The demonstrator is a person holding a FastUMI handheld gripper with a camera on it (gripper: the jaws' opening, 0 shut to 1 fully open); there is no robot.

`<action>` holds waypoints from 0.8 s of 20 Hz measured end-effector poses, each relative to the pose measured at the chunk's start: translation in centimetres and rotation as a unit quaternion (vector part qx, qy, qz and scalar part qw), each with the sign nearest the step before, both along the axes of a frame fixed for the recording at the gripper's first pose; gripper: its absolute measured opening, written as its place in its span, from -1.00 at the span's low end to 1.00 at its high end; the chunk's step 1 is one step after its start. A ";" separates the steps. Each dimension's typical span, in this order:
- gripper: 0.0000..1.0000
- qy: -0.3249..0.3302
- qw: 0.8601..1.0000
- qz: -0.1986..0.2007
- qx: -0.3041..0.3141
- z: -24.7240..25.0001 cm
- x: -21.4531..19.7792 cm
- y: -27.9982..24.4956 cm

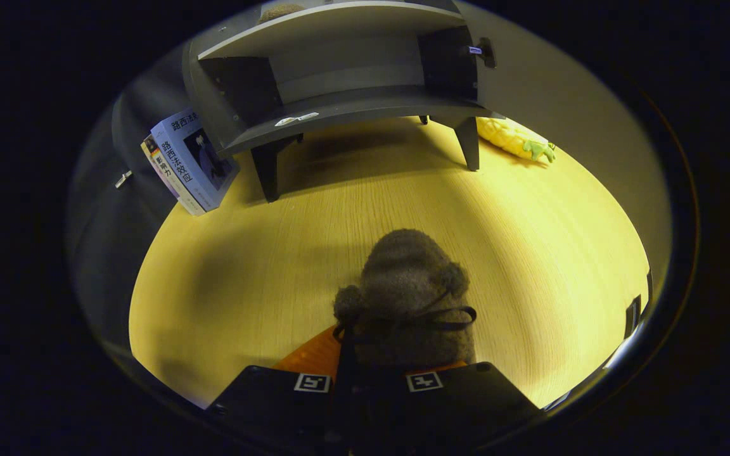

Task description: Open the shoe cabinet door, grab the shoes and put them into the shoe cabinet, then close the shoe cabinet door.

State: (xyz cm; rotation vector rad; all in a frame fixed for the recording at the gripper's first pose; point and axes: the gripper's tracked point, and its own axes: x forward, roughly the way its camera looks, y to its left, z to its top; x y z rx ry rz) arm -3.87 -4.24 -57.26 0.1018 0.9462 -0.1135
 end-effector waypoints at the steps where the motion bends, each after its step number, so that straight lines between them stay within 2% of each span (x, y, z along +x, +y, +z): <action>1: -0.43 -0.009 1.000 0.004 -0.012 -0.1 0.6 -0.3; 4: -0.48 -0.019 0.999 0.014 -0.032 -1.7 1.6 -0.8; 6: -0.90 -0.021 0.999 0.016 -0.032 -0.5 1.0 -0.6; 11: -0.90 -0.019 1.000 0.008 -0.018 1.8 0.9 -0.3; 16: -0.89 -0.071 0.997 0.023 -0.024 10.4 3.2 0.9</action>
